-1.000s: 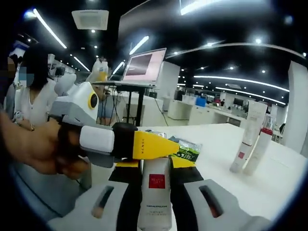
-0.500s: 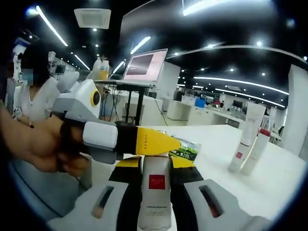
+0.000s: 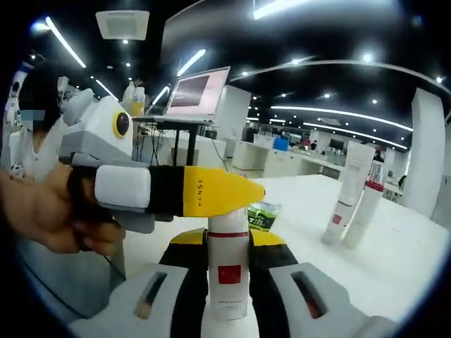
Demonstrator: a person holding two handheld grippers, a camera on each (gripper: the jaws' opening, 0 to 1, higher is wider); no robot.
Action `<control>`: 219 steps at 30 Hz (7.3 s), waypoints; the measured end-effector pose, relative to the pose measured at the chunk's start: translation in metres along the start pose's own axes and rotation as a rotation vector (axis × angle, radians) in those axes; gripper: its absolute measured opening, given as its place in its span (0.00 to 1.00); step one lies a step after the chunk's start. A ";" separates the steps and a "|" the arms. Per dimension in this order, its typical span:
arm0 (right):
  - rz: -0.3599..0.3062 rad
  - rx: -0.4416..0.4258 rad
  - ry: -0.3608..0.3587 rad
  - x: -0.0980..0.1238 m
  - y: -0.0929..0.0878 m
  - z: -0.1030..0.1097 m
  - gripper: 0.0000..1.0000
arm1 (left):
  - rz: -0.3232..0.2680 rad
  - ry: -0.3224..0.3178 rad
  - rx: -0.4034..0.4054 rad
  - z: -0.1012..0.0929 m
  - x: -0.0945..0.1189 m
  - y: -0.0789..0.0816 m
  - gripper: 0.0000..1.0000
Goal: Arrange the skincare products in the storage area until every visible bottle or jar stands upright without overlapping.
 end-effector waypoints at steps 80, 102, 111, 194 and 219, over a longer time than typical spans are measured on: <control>0.021 -0.197 -0.071 0.021 -0.032 -0.007 0.26 | 0.221 -0.248 -0.291 -0.009 -0.014 -0.031 0.23; 0.034 -0.195 -0.109 0.025 -0.029 -0.031 0.21 | 0.151 -0.120 -0.221 0.005 -0.014 -0.026 0.35; 0.041 -0.203 -0.169 0.022 -0.031 -0.080 0.21 | 0.142 -0.038 -0.196 0.017 -0.007 -0.032 0.36; 0.047 -0.158 -0.279 -0.041 -0.061 -0.204 0.20 | 0.105 0.049 -0.245 0.032 0.018 -0.041 0.33; 0.079 -0.260 -0.248 -0.011 -0.069 -0.188 0.26 | 0.081 0.113 -0.242 0.043 0.025 -0.043 0.33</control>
Point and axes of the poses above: the point that each gripper's makers call its tool centre point, and the gripper's own axes: x roughly backward along the fingers, z roughly to its left, y roughly out of its top, the point moved 5 cm from there along x, roughly backward along the fingers, and after that the axes turned 1 degree about -x, right-handed, at the moved point
